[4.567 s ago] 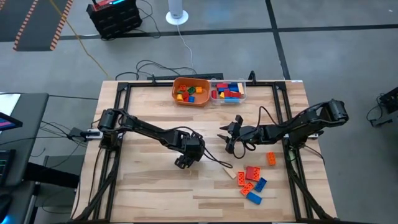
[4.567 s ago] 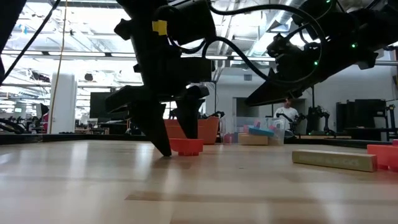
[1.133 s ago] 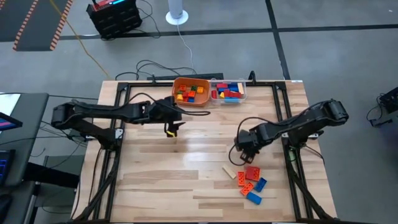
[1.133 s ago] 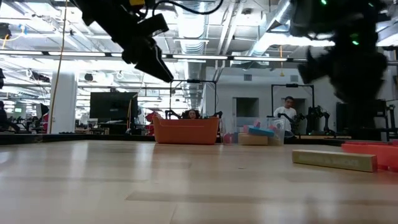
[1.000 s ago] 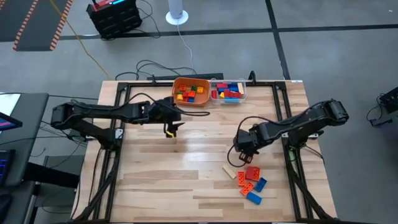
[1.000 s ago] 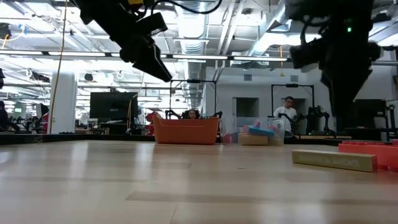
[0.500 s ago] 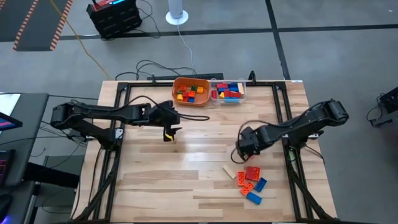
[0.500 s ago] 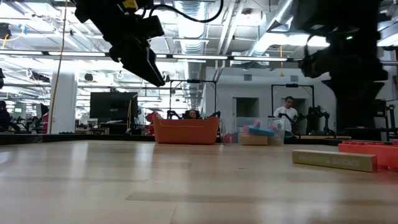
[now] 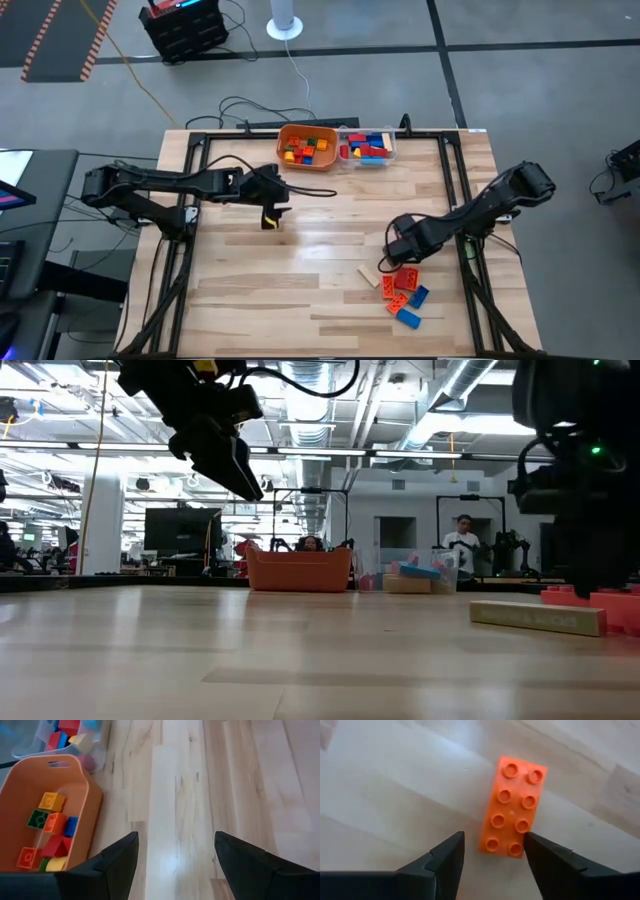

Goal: Sort blocks by size
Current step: Put the middle right orange game piece into the transparent bin

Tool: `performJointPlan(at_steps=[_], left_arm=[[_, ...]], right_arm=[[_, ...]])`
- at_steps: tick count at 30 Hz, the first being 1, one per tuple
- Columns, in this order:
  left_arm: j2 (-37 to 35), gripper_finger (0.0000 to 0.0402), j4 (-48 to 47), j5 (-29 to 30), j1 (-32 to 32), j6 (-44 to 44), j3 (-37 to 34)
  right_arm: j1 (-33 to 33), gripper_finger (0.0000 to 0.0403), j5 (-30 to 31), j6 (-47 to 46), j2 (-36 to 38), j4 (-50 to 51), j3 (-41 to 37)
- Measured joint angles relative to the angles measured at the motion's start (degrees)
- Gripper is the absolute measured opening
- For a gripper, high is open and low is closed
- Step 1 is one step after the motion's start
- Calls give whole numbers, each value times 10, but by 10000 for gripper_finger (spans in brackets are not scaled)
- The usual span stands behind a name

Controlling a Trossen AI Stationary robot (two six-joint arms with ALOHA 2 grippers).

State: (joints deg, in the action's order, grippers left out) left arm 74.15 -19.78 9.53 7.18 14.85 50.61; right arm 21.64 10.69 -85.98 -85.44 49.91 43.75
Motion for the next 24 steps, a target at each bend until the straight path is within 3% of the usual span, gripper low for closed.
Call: performJointPlan(at_steps=[8,24], left_arm=[[0,254,0,-2,0,3,0],[0,254,-7,-1,0,-6,0]], right_arm=[[-22,244,0,62,-55,-20,2],[-50,231,29,161,-49,-36,8]])
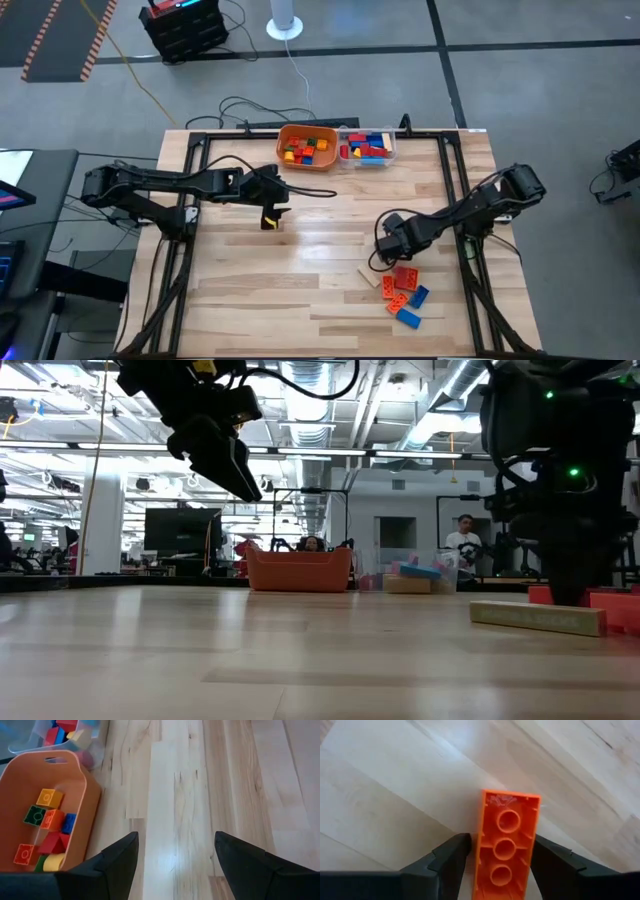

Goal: Sort blocks by size
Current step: Put the middle right orange game piece into the transparent bin

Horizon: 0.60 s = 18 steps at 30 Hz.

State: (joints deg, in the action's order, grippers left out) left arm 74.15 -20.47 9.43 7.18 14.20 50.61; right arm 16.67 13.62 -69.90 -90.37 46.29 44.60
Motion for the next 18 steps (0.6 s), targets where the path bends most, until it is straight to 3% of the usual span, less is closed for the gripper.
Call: performJointPlan(at_steps=[7,13,18], left_arm=[[0,254,-7,0,0,2,0],[-53,254,9,22,-17,25,0],[-105,253,26,21,-19,33,1]], right_arm=[[-16,162,0,68,5,-1,1],[-58,163,80,164,61,-9,-1],[-147,185,120,308,130,-61,0]])
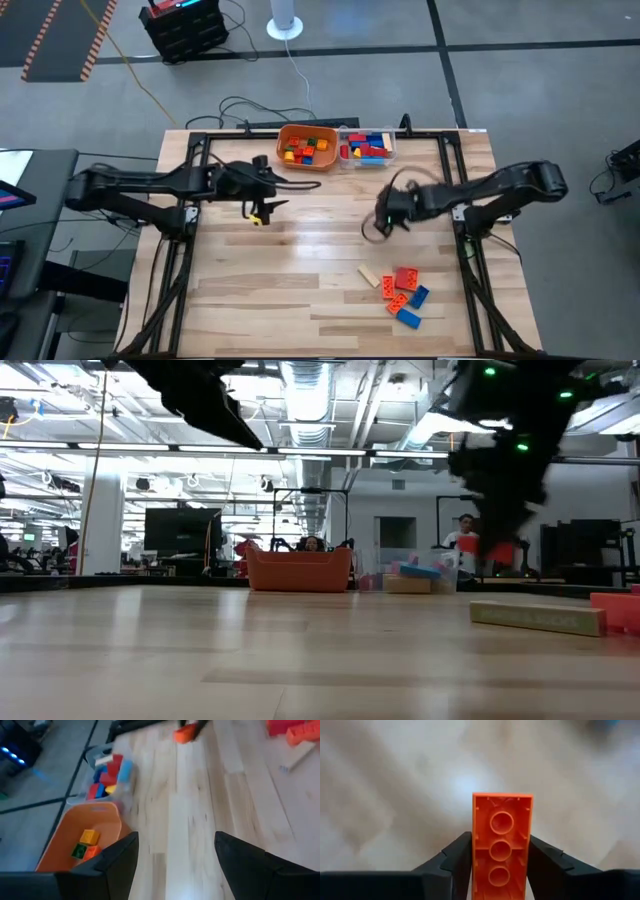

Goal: Sort blocks by size
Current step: Put the middle right orange game piece into the transparent bin, then put the wooden block into the transparent bin

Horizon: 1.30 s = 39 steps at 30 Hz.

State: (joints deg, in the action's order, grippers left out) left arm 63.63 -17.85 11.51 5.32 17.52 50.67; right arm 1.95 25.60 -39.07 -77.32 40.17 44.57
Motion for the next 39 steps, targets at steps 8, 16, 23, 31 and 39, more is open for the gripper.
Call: performJointPlan(at_steps=[8,16,23,31,39], left_arm=[[-8,253,124,-3,0,-14,-92],[-6,253,158,-4,0,-66,-125],[-6,253,150,-4,-6,-89,-125],[-6,253,143,-3,-22,-89,-125],[-6,253,140,0,-29,-107,-125]], right_arm=[[-200,172,4,242,51,-224,3],[-381,181,-85,329,-25,-241,57],[-427,194,-152,342,-109,-238,92],[-399,226,-153,367,-52,-238,99],[-216,225,-153,335,3,-121,88]])
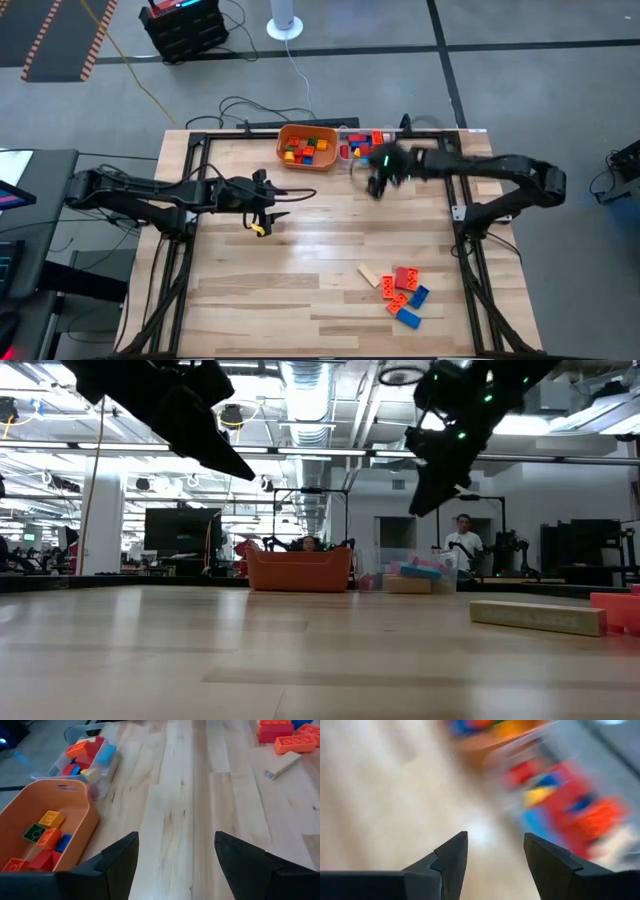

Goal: Sort blocks by size
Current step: Put the wooden block into the transparent bin

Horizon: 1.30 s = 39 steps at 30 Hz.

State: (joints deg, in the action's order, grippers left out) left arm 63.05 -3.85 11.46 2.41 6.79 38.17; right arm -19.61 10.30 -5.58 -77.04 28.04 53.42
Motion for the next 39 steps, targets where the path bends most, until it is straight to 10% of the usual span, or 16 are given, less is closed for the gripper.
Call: performJointPlan(at_steps=[12,23,39], left_arm=[[0,253,53,0,-11,19,0],[0,253,47,0,-11,-8,0],[0,253,33,4,-11,2,0]], right_arm=[[326,225,-1,-292,-10,52,-33],[421,225,2,-444,-159,15,10],[436,225,-6,-426,-262,108,126]])
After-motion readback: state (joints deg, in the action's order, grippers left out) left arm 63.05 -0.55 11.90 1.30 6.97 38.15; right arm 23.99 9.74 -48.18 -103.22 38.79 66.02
